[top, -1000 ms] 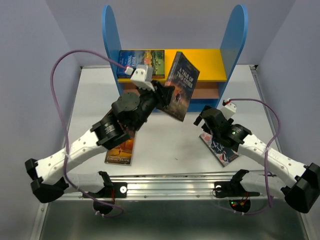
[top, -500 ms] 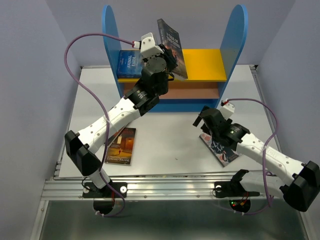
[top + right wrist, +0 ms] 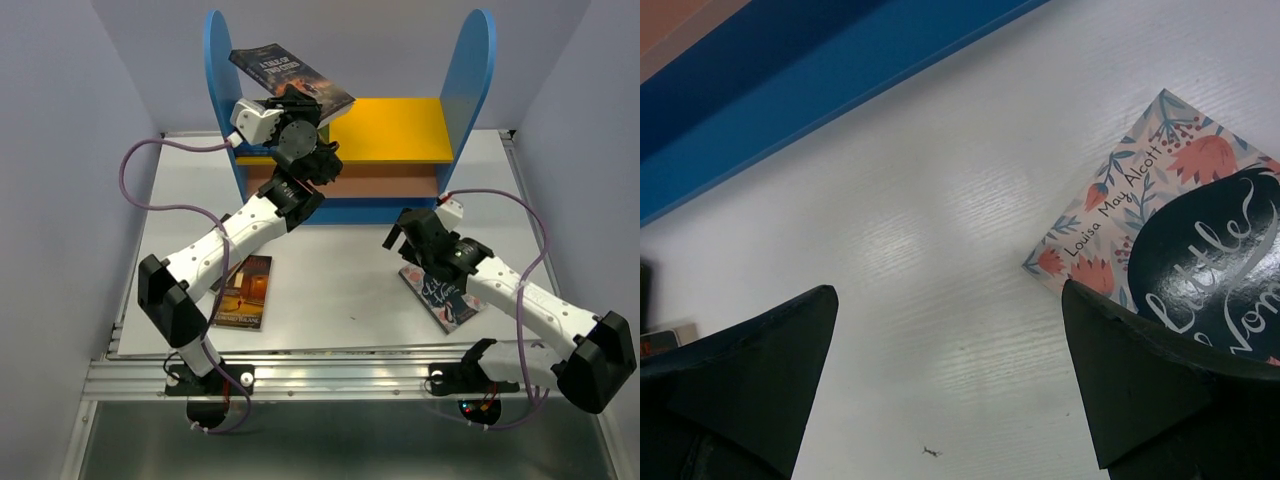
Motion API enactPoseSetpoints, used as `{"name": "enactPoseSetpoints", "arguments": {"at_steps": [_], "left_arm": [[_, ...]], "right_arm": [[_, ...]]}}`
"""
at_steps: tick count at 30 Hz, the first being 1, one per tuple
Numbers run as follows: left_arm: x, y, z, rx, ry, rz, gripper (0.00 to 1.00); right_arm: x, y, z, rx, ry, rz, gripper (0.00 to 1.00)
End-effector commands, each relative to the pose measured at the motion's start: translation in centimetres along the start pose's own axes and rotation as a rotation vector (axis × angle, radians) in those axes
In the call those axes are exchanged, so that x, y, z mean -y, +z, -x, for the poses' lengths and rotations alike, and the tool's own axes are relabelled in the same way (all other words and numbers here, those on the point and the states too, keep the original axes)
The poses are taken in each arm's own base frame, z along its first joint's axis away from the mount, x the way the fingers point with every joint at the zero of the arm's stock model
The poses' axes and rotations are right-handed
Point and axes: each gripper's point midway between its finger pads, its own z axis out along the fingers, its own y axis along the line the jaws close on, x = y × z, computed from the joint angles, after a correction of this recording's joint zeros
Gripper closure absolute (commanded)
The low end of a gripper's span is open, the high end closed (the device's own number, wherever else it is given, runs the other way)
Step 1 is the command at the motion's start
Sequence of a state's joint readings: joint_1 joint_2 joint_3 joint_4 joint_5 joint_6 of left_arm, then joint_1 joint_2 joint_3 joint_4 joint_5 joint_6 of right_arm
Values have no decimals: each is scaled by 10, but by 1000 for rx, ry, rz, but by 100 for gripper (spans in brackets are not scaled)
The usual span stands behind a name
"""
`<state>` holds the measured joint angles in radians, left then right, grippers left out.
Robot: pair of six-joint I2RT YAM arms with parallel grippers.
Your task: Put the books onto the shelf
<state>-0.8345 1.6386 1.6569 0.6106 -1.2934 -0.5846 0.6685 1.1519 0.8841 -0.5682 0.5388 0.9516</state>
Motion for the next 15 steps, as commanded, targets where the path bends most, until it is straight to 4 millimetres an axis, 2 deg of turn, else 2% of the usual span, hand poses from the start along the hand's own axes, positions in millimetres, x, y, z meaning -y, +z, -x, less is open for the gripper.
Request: {"name": "enactPoseSetpoints", "arguments": {"at_steps": [1,3,8,10,11,12,13,14,15], "left_arm": [[11,-1,47,117,-350,78,100],[-5,-3,47,145,-364,129,100],[-26,-6,46,192,-363,219,100],[-36,-10,43,200,-383,245,100],[-39,-11,46,205,-451,259,100],[-45,-13,43,201,-468,267,100],[-52,-16,33,178,-389,281,100],[-55,-17,30,164,-388,287,100],[-51,-18,39,148,-544,281,100]], "right_arm": [[-15,0,14,-4,14,36,0],[-17,1,11,-18,5,39,0],[-16,5,11,-38,-3,36,0],[-18,6,12,-45,-7,41,0],[-19,7,12,-47,-8,43,0],[-19,7,13,-54,-4,44,0],[-19,8,12,-60,-11,44,0],[-20,9,11,-64,-13,46,0],[-21,9,10,-72,-16,51,0]]}}
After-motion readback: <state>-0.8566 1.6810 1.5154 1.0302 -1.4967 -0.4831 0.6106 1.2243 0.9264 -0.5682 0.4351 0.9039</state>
